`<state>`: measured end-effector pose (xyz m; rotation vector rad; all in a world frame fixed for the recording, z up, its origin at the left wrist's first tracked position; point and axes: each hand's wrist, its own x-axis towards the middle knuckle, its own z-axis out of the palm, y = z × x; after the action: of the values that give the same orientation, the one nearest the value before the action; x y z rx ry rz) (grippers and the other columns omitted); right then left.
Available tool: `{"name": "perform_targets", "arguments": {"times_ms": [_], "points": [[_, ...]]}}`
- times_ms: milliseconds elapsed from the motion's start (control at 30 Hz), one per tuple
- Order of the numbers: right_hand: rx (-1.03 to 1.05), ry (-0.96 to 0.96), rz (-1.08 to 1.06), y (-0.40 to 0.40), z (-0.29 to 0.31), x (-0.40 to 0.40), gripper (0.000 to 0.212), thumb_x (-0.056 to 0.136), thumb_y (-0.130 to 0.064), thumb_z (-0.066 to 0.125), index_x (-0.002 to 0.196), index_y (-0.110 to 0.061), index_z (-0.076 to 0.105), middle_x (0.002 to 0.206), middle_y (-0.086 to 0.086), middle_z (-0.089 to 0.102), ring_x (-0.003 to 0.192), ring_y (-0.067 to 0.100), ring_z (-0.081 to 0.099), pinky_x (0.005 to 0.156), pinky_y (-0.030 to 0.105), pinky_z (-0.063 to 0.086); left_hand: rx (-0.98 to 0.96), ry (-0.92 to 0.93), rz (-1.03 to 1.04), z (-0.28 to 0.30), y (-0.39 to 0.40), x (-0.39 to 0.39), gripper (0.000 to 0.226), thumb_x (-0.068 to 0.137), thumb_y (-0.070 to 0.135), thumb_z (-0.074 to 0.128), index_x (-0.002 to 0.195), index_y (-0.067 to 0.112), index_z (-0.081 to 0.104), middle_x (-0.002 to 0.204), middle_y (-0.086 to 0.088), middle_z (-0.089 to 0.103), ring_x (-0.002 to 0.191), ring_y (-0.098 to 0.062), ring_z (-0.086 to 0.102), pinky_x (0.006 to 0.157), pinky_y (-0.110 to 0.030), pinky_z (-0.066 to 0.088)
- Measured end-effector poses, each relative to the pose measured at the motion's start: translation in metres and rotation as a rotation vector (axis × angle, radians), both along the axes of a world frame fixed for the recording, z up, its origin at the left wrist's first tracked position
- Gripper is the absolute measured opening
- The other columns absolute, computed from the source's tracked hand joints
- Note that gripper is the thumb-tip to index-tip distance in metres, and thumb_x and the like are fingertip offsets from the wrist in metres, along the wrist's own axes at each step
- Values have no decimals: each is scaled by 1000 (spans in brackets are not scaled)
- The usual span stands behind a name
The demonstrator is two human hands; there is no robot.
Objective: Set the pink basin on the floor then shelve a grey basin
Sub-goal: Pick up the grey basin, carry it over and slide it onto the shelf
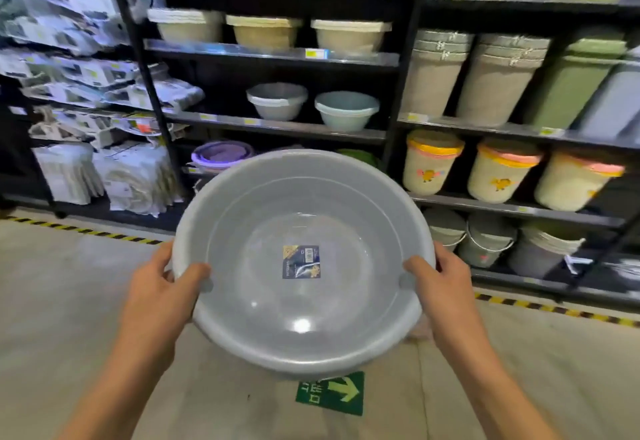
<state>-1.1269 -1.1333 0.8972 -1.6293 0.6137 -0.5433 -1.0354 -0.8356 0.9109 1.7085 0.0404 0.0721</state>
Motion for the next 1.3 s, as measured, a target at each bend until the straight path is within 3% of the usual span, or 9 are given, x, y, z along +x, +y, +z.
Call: {"name": "perform_targets", "arguments": {"times_ms": [100, 400, 500, 600, 667, 800, 967, 1100, 1300], "points": [[18, -9, -127, -30, -5, 6, 32, 70, -22, 58, 95, -27, 76, 77, -6, 76, 69, 19, 72, 52, 27, 53, -38, -2, -124, -9, -43, 45, 35, 77, 7, 69, 104, 29, 74, 77, -8, 77, 63, -26, 69, 53, -39, 55], [-44, 55, -458, -110, -4, 28, 33, 75, -9, 61, 101, -22, 75, 87, 5, 76, 79, 31, 72, 60, 43, 58, -68, -7, -481, -23, -191, 166, 41, 80, 12, 67, 95, 50, 71, 79, 21, 77, 66, -10, 73, 44, -27, 54], [-43, 76, -557, -136, -7, 28, 33, 72, -13, 61, 101, -19, 74, 86, 7, 74, 78, 31, 70, 59, 40, 56, -47, 6, -580, -25, -244, 184, 49, 76, 20, 64, 97, 64, 69, 84, 23, 77, 70, -3, 73, 55, -34, 59], [-38, 86, -646, -169, -15, 28, 35, 64, -18, 58, 94, -21, 75, 79, 4, 74, 70, 28, 67, 51, 33, 50, -53, 14, -675, -37, -296, 200, 52, 79, 20, 65, 124, 45, 68, 102, 11, 79, 91, -20, 75, 79, -53, 62], [-34, 93, -685, -196, -22, 31, 31, 64, -19, 57, 89, -20, 75, 78, 8, 73, 67, 30, 64, 53, 35, 49, -37, 15, -721, -51, -333, 212, 50, 84, 14, 66, 125, 44, 67, 105, 12, 78, 94, -18, 75, 82, -53, 62], [-16, 118, -711, -263, -44, 54, 33, 63, -19, 58, 91, -19, 75, 80, 11, 72, 69, 32, 63, 57, 38, 49, -1, 72, -740, -73, -405, 236, 54, 88, 8, 65, 106, 60, 63, 92, 31, 75, 83, -5, 74, 68, -36, 60], [23, 154, -631, -363, -76, 102, 43, 63, -17, 60, 103, -19, 74, 89, 8, 75, 78, 31, 68, 61, 37, 52, 56, 58, -673, -100, -488, 267, 57, 81, 16, 62, 134, 35, 63, 106, 17, 73, 96, -14, 71, 68, -35, 58], [48, 179, -570, -437, -92, 139, 41, 69, -17, 62, 107, -21, 74, 96, 9, 76, 88, 36, 71, 70, 50, 60, 116, 78, -626, -109, -545, 297, 54, 85, 13, 64, 124, 50, 60, 98, 30, 72, 92, -2, 70, 66, -27, 57], [48, 214, -512, -508, -120, 195, 44, 83, -4, 63, 110, -37, 73, 102, 2, 77, 93, 33, 73, 77, 58, 62, 171, 185, -596, -140, -600, 343, 51, 76, 25, 65, 118, 53, 59, 111, 17, 73, 99, -11, 72, 78, -39, 60]]}}
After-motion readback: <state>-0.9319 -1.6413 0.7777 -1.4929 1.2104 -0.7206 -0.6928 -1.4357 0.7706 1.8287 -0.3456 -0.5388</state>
